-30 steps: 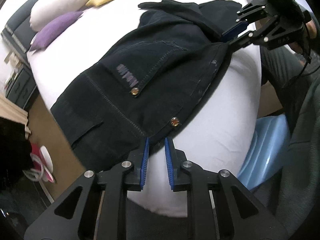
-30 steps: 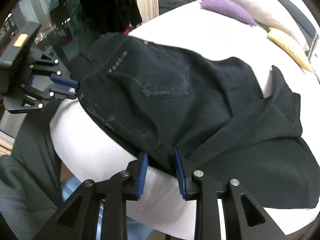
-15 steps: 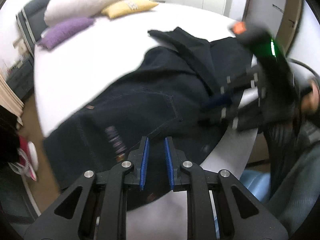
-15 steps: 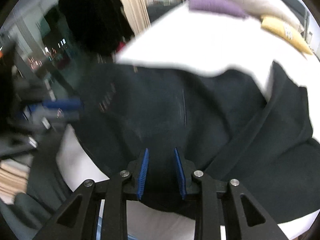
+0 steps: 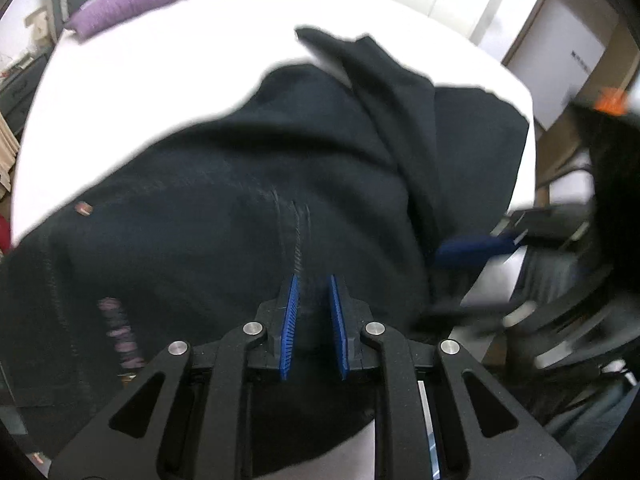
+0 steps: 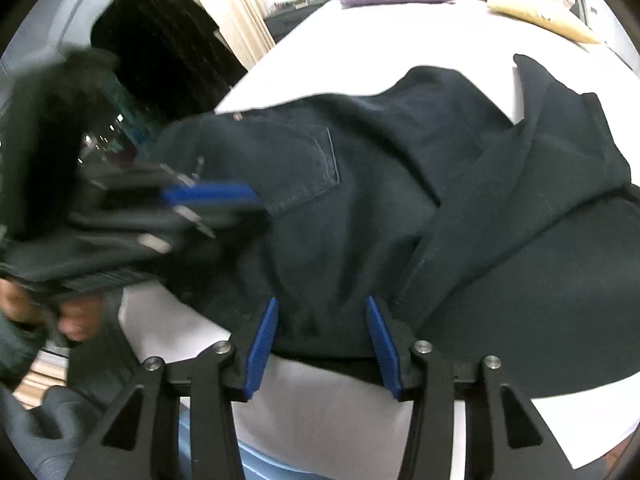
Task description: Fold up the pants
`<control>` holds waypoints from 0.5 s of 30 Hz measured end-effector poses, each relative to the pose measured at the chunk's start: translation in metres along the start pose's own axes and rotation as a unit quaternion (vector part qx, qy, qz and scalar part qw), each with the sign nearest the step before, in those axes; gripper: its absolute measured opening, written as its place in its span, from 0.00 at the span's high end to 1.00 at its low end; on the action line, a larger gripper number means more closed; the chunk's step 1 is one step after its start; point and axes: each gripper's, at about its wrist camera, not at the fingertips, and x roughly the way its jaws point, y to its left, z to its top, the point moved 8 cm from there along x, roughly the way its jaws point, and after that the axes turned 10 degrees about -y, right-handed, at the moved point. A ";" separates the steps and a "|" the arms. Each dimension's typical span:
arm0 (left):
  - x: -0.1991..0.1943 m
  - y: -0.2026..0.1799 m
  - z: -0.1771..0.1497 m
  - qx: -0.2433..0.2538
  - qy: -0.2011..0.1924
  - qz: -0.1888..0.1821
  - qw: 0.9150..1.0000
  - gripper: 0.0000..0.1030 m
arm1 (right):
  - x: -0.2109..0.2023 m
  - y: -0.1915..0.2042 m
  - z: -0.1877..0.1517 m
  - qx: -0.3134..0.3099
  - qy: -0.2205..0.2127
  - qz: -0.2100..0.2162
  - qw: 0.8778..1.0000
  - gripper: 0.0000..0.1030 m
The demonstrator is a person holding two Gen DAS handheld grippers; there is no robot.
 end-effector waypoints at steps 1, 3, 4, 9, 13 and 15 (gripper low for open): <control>0.004 0.003 -0.005 -0.001 0.000 0.004 1.000 0.85 | -0.011 -0.007 0.008 0.016 -0.011 0.001 1.000 0.52; 0.008 0.005 -0.006 -0.012 -0.005 0.000 1.000 0.85 | -0.037 -0.032 0.034 0.061 -0.050 0.001 0.997 0.51; 0.010 0.007 -0.006 -0.025 -0.005 -0.006 1.000 0.85 | -0.048 -0.048 0.049 0.082 -0.069 -0.005 0.994 0.46; 0.009 0.015 -0.010 -0.028 -0.002 -0.006 1.000 0.85 | -0.055 -0.133 0.126 0.110 -0.092 -0.107 0.984 0.41; 0.016 0.008 -0.014 -0.036 -0.003 -0.005 0.999 0.85 | -0.015 -0.162 0.175 0.094 -0.059 -0.163 0.980 0.41; 0.016 0.010 -0.016 -0.045 -0.006 -0.010 0.999 0.85 | 0.007 -0.177 0.188 0.073 -0.040 -0.215 0.973 0.41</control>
